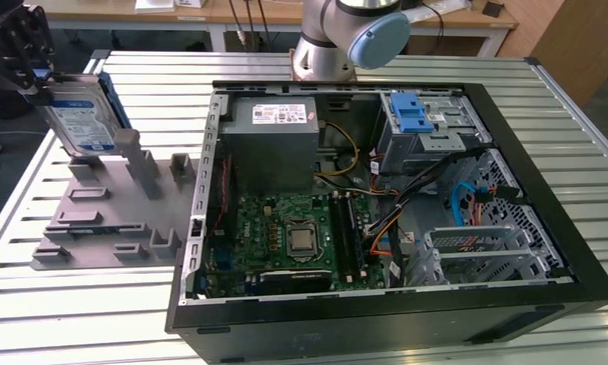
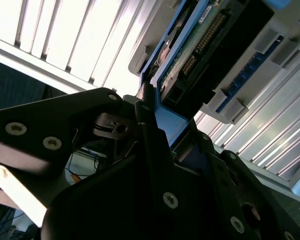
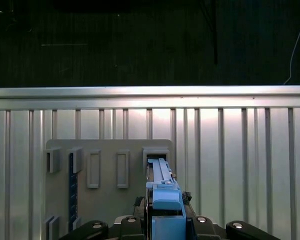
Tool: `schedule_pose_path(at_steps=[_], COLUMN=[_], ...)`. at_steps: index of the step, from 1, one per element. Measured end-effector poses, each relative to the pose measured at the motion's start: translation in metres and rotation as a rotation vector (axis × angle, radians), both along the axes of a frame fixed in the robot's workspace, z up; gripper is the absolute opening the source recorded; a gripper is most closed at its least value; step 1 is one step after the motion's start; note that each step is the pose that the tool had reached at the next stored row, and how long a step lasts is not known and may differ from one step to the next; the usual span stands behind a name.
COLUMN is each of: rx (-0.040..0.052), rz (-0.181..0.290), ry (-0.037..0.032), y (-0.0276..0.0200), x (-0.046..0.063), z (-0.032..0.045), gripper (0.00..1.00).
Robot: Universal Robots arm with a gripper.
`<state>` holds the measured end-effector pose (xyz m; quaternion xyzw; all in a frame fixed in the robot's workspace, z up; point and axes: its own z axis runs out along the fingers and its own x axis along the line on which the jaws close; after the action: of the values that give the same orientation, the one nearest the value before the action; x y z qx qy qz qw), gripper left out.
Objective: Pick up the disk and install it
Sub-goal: 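Pick up the disk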
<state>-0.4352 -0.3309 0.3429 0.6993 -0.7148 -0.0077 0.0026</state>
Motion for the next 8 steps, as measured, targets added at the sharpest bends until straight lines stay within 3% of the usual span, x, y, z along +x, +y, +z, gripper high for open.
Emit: schedule_pose_path(at_steps=[8], rx=[-0.0001], rz=[0.000], ry=[0.0002], y=[0.0000], x=[0.0000], z=[0.0033], gripper=[0.36])
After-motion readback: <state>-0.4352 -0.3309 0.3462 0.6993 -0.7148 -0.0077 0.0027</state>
